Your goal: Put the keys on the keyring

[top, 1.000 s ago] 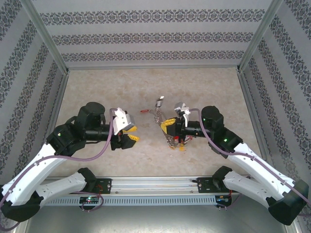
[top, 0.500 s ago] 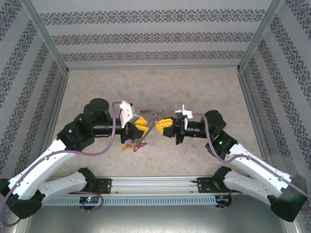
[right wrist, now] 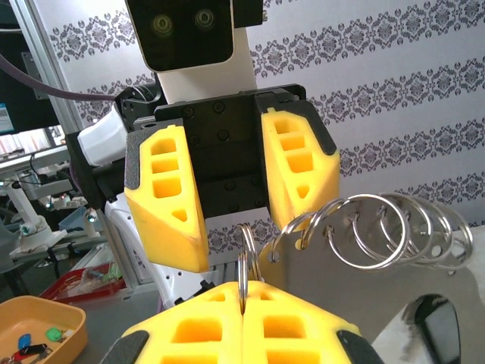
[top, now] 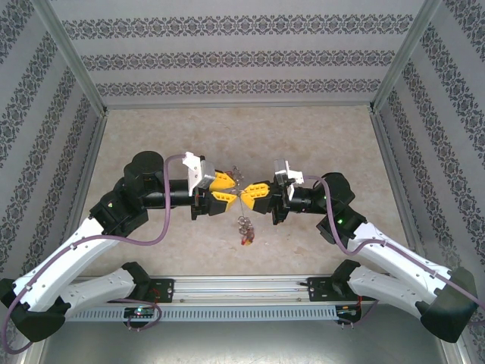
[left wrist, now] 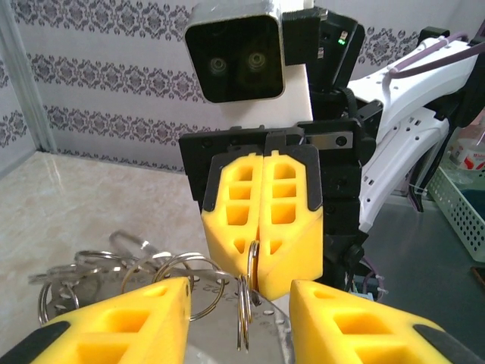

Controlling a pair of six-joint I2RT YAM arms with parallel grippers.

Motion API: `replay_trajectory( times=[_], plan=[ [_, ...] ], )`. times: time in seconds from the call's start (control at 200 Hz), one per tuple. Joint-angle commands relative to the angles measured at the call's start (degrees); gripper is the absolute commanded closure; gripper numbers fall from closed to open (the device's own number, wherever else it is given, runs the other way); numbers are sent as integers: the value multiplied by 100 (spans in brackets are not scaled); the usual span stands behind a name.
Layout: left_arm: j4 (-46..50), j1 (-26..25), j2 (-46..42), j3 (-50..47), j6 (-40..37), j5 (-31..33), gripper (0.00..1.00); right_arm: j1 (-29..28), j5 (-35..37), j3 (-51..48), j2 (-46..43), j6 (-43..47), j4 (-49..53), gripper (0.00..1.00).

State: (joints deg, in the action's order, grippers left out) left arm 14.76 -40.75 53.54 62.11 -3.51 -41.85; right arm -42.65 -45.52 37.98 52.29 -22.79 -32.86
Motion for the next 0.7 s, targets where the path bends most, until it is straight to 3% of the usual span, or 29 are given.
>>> replay_trajectory(
  times=[0.0, 0.475, 0.694],
  plan=[
    [-301, 38, -26, -94, 73, -150, 61, -92, -33, 17, -35, -125, -669, 100],
    [281, 15, -516, -78, -173, 304, 61, -62, 279, -96, 77, -292, -961, 100],
    [135, -146, -435, -86, -82, 229, 68, -39, 227, -97, 194, -413, -1278, 100]
  ],
)
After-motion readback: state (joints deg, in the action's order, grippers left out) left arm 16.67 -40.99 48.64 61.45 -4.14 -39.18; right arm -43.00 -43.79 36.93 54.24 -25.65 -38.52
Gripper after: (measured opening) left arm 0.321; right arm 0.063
